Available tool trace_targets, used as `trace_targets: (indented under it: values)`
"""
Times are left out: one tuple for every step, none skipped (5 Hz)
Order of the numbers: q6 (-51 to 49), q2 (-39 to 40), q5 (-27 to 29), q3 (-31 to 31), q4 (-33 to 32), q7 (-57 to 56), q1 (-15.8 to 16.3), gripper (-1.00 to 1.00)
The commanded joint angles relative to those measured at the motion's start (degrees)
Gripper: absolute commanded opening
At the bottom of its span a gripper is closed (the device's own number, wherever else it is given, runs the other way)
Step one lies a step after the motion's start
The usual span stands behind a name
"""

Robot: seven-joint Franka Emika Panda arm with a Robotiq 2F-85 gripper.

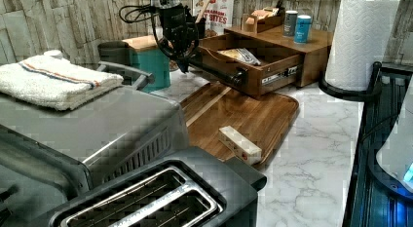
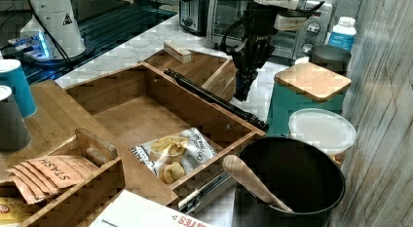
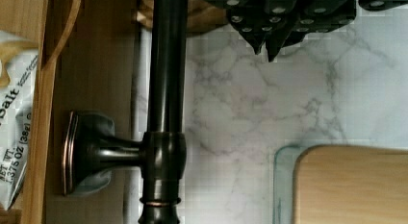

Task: Close the drawer.

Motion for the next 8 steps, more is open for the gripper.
trace_targets:
  values:
    - [-0.3,-7.0,5.5,0.8,-8.9,-12.3,-9.6,-1.0]
    - [2.3,-8.0,4.8,-0.5,-12.4,-17.5,-12.2,-1.0]
    - [4.3,-7.8,2.8,-2.9,-13.1,-23.8,-14.7,-1.0]
    - [3.8,-6.7,-0.2,-6.6,-11.1,-26.4,-16.0,-1.0]
    - [9.9,-4.8,-1.6,-8.7,-11.3,-28.1,-19.8,-1.0]
    - [10.4,-4.0,-4.4,-12.3,-8.9,-29.0,-22.1,-1.0]
    - [11.5,-4.6,-9.0,-15.8,-8.4,-28.2,-23.2,-1.0]
    - [11.5,-3.6,-8.5,-17.4,-6.0,-30.6,-25.1,-1.0]
